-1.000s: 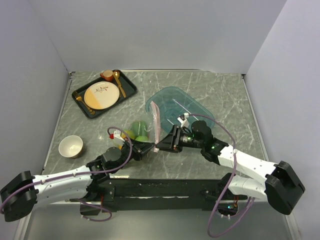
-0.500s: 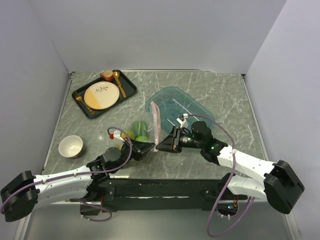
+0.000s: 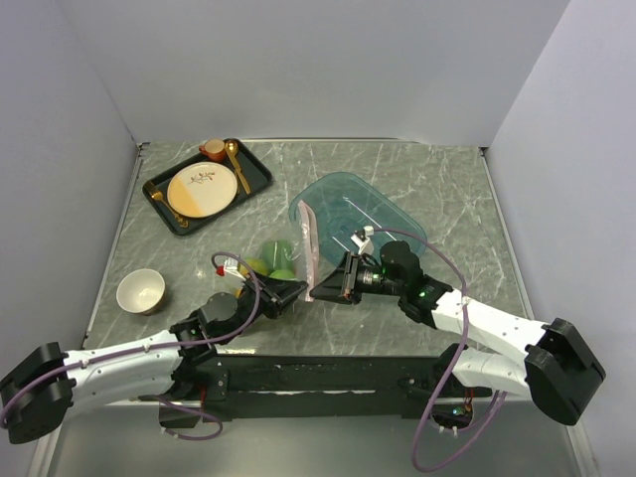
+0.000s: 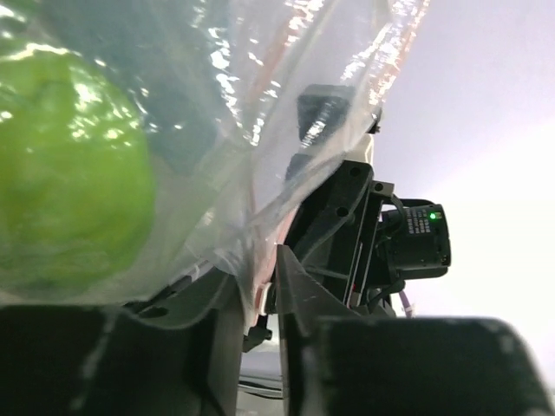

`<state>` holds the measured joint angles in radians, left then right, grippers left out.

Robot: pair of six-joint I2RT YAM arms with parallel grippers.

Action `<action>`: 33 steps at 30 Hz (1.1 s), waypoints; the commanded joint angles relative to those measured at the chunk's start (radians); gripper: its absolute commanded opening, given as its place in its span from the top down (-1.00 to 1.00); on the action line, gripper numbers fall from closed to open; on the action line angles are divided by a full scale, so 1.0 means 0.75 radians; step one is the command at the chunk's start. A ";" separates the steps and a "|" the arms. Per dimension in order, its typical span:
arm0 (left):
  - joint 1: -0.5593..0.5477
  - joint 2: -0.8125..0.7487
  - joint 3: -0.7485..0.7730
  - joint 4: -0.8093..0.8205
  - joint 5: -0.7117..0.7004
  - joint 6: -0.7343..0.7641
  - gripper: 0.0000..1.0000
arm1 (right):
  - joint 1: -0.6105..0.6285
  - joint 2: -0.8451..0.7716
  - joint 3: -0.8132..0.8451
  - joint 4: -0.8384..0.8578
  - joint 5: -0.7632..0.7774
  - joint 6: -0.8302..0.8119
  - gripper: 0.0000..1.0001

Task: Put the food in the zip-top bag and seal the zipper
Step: Zip the zipper food storage bag at the center of the board.

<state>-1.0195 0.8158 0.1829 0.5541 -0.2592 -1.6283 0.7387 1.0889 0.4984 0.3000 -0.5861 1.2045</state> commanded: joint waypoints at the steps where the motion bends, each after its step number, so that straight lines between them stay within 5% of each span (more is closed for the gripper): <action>1: 0.007 -0.063 -0.027 0.040 0.010 -0.040 0.46 | 0.015 -0.057 -0.020 0.087 0.065 0.018 0.99; 15: 0.005 0.004 -0.029 0.126 0.059 -0.042 0.60 | 0.015 -0.032 -0.024 0.142 0.076 0.055 1.00; 20: 0.005 0.027 -0.001 0.118 0.078 -0.017 0.98 | 0.015 -0.045 -0.031 0.122 0.086 0.047 1.00; 33: 0.005 -0.065 -0.033 0.024 0.172 -0.005 0.98 | 0.007 0.010 0.055 0.003 0.166 -0.035 0.99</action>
<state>-1.0130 0.8085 0.1539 0.5568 -0.2058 -1.6428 0.7441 1.0763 0.4839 0.3145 -0.5236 1.2167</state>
